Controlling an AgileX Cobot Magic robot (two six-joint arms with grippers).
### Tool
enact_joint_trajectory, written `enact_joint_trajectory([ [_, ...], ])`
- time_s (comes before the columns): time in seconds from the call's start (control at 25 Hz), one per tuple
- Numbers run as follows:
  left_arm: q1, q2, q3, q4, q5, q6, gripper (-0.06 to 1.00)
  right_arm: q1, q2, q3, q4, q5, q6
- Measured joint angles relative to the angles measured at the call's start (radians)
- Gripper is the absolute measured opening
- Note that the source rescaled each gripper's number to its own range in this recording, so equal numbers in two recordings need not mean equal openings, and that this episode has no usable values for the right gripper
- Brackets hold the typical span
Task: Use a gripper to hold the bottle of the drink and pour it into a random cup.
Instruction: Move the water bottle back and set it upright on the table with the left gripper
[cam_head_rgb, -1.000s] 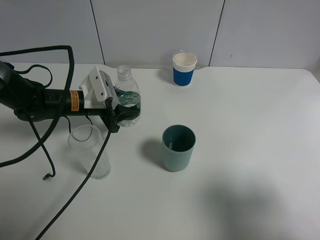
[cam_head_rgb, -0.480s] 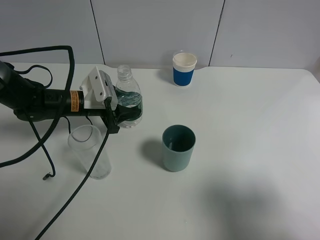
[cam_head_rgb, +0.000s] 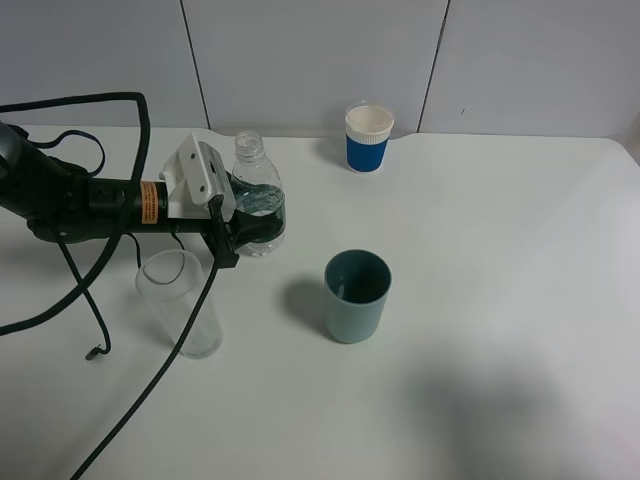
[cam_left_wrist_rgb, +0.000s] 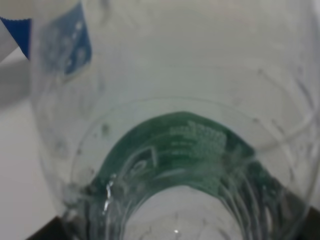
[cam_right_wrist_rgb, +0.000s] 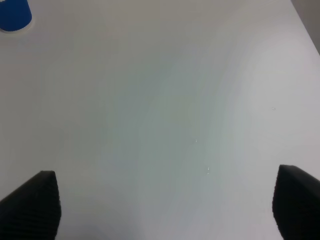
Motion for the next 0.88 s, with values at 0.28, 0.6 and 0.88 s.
enact_joint_trajectory([
  [0.28, 0.000, 0.002, 0.000, -0.001, 0.000, 0.000, 0.00, 0.000, 0.000, 0.000, 0.000, 0.000, 0.000],
  [0.6, 0.000, 0.013, 0.000, 0.000, 0.001, -0.003, 0.00, 0.000, 0.000, 0.000, 0.000, 0.000, 0.000],
  [0.88, 0.000, 0.025, 0.000, 0.001, 0.004, -0.003, 0.00, 0.000, 0.000, 0.000, 0.000, 0.000, 0.000],
])
